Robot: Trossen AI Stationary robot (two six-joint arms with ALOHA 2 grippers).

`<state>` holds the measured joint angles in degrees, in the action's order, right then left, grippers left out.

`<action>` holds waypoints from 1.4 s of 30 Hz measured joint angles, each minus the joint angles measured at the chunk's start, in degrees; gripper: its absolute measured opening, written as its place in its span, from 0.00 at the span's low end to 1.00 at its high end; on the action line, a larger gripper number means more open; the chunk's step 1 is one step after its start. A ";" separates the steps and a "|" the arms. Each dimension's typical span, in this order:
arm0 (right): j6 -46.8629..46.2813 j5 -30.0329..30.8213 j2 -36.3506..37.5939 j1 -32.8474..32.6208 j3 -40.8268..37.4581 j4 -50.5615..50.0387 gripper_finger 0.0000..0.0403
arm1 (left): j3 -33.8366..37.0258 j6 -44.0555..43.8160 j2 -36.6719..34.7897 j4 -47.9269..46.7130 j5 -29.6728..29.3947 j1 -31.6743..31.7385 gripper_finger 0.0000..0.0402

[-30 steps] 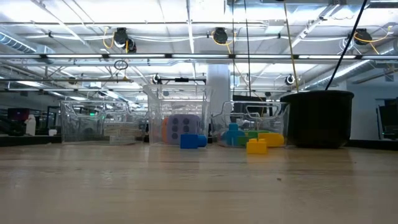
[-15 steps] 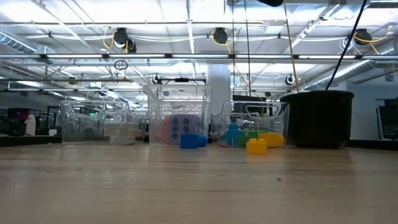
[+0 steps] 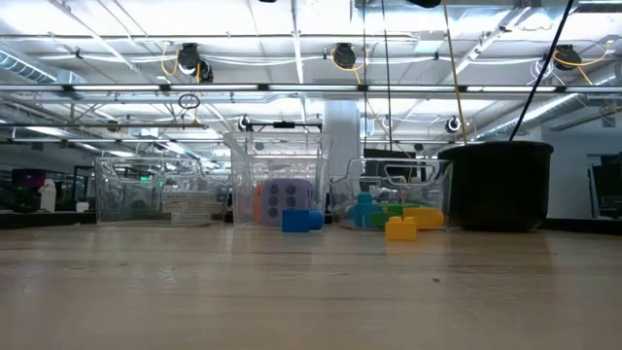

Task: Pick & Place Toys
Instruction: Put the dark green game piece into the right transparent bin

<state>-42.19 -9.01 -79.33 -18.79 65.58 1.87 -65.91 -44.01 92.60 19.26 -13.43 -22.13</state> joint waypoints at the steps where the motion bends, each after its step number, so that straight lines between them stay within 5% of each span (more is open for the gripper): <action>1: -0.02 0.00 0.00 0.00 0.00 -0.04 0.21 | 0.00 -0.04 0.00 -0.06 0.01 0.00 0.40; 10: -0.19 0.07 0.00 0.02 0.00 -0.35 0.21 | 0.00 -0.25 0.00 -0.08 0.10 0.00 0.23; 26: 2.71 -0.50 0.10 1.53 -0.02 -0.20 0.40 | 0.00 -0.72 -0.70 -2.07 1.62 0.76 0.23; 36: 7.48 -0.47 2.80 7.95 0.09 -1.09 0.41 | 0.04 -0.48 -6.64 -11.86 1.69 3.67 0.23; 42: 9.08 -8.07 3.35 11.95 0.04 2.46 0.42 | 0.04 -1.61 -9.09 -18.53 2.06 5.72 0.23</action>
<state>-33.12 -17.07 -75.98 -6.84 65.63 4.33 -65.87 -45.62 83.51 0.73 -11.37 -16.41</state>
